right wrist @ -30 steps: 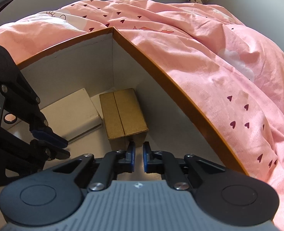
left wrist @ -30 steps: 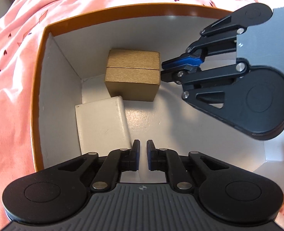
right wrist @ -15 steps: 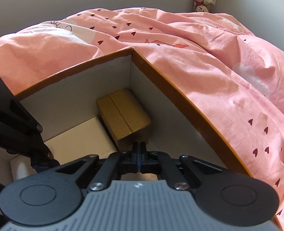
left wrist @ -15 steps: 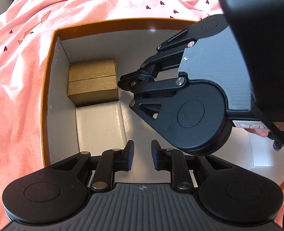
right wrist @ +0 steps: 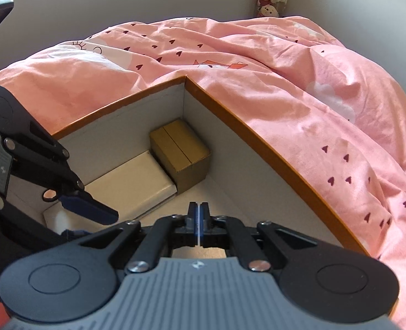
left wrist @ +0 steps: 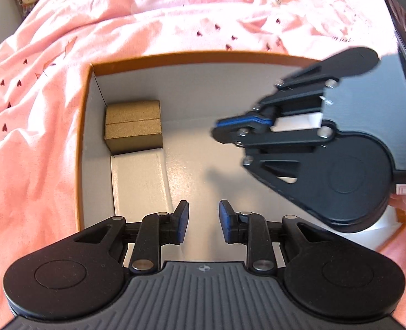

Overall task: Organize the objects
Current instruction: 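Withdraw both grippers up out of the shoebox, then grasp pink mini backpack with left gripper while right gripper grasps pink wallet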

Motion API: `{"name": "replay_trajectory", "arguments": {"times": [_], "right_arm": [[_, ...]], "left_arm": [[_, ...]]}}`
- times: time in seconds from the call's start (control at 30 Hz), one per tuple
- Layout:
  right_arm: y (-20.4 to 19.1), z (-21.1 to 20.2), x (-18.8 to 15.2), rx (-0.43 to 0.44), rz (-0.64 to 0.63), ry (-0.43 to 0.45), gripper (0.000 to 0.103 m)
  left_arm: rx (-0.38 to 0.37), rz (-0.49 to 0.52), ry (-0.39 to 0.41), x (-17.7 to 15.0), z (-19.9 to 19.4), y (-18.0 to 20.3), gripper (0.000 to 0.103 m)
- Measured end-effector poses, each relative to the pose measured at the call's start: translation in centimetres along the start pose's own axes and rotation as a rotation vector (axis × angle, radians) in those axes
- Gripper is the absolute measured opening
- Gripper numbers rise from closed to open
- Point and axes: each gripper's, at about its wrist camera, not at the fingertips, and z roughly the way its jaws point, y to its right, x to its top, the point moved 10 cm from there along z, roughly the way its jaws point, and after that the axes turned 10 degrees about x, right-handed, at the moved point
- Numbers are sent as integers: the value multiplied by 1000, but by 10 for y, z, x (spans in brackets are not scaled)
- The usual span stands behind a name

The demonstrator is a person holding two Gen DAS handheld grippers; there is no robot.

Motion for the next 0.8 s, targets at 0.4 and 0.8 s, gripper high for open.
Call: {"name": "replay_trajectory", "arguments": {"times": [0.4,0.8], "right_arm": [[-37,-98,-31,-34,224,88,5],[-114,-115,-106,82,443,79,7]], "left_arm": [[-44,-38,136,-37,-108,-8,41],[-128,-260,-64,-127,-103,-24,45]]}}
